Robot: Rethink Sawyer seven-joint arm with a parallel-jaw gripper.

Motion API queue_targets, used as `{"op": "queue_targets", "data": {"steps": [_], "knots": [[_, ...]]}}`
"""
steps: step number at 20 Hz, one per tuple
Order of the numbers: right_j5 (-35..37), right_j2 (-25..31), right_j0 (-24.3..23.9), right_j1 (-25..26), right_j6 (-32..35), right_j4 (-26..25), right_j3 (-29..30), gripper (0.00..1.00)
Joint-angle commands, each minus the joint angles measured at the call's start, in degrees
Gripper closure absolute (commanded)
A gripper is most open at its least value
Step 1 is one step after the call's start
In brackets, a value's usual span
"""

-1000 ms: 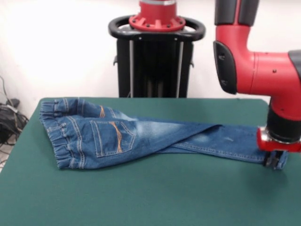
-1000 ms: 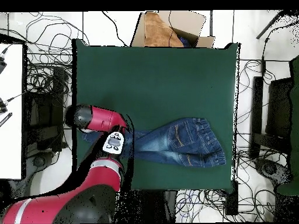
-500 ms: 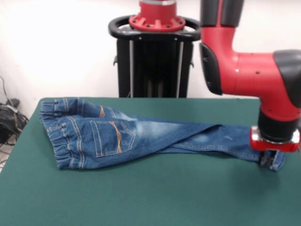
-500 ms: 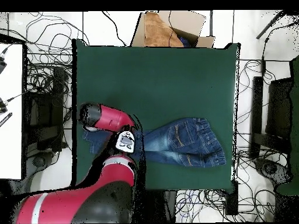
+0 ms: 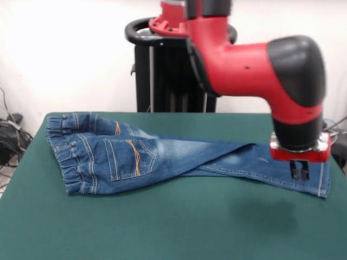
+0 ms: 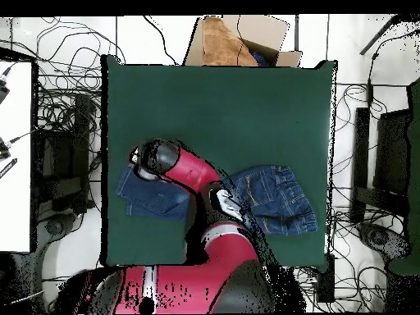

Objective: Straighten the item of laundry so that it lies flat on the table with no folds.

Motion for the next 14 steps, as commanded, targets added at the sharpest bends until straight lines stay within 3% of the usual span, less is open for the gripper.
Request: {"op": "queue_targets", "data": {"steps": [1,6,9,14], "knots": [[-3.67,19.03,-8.83,-0.96,2.39,4.38,13.51,1.00],[-2.46,19.30,-8.99,-1.23,6.60,1.42,13.72,1.00],[4.95,8.03,-1.42,-2.43,8.21,-4.67,8.33,1.00],[10.47,-4.29,7.75,0.16,13.53,-9.03,1.00,1.00]]}}
